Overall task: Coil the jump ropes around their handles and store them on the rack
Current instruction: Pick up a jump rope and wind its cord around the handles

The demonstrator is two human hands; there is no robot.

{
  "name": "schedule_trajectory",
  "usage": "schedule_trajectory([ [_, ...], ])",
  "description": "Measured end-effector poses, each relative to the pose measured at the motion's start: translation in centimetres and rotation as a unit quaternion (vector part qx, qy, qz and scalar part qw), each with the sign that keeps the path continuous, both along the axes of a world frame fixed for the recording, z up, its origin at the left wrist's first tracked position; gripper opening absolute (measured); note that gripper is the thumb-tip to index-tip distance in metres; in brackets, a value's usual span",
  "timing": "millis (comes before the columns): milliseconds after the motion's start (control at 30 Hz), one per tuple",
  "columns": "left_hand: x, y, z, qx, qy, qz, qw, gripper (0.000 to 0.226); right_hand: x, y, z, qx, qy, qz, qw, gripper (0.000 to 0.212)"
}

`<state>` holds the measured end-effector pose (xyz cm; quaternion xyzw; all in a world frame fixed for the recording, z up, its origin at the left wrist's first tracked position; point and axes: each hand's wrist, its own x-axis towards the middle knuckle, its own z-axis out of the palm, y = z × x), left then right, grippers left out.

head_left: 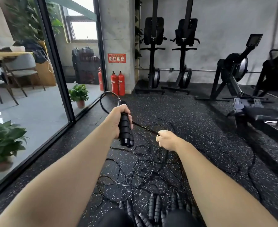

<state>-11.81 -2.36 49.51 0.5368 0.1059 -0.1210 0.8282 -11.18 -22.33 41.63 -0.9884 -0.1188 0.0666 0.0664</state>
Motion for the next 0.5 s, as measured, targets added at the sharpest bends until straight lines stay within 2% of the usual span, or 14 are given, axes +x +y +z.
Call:
schedule_trajectory([
  [33, 0.2, 0.6, 0.0, -0.001, 0.000, 0.012, 1.000, 0.006, 0.6, -0.5, -0.9, 0.063, 0.034, -0.083, 0.994, 0.028],
  [67, 0.3, 1.2, 0.1, 0.000, 0.001, 0.028, 1.000, 0.007, 0.7, -1.1, -1.3, 0.174, 0.075, -0.144, 0.971, 0.025],
  [100, 0.5, 1.8, 0.2, -0.001, 0.001, 0.044, 0.999, 0.009, 1.3, -2.2, -2.0, 0.204, 0.060, -0.172, 0.962, 0.021],
  [133, 0.7, 2.6, 0.4, -0.001, -0.001, 0.059, 0.998, 0.010, 1.3, -2.7, -2.4, 0.157, 0.062, -0.175, 0.970, 0.018],
  [200, 1.0, 3.9, 0.5, -0.002, -0.007, 0.084, 0.996, 0.010, 1.9, -3.2, -3.1, 0.130, 0.060, -0.170, 0.975, 0.016],
  [267, 1.4, 5.0, 0.1, 0.001, -0.008, 0.103, 0.995, 0.011, 2.1, -2.8, -2.3, 0.163, 0.026, -0.168, 0.972, 0.019],
  [333, 1.6, 5.7, -0.6, -0.001, 0.000, 0.116, 0.993, 0.013, 2.1, -1.9, -0.1, 0.210, -0.046, -0.171, 0.962, 0.021],
  [500, 1.5, 6.3, -2.5, 0.005, 0.039, 0.097, 0.994, 0.015, 3.1, -0.2, 6.2, 0.329, -0.197, -0.142, 0.912, 0.022],
])
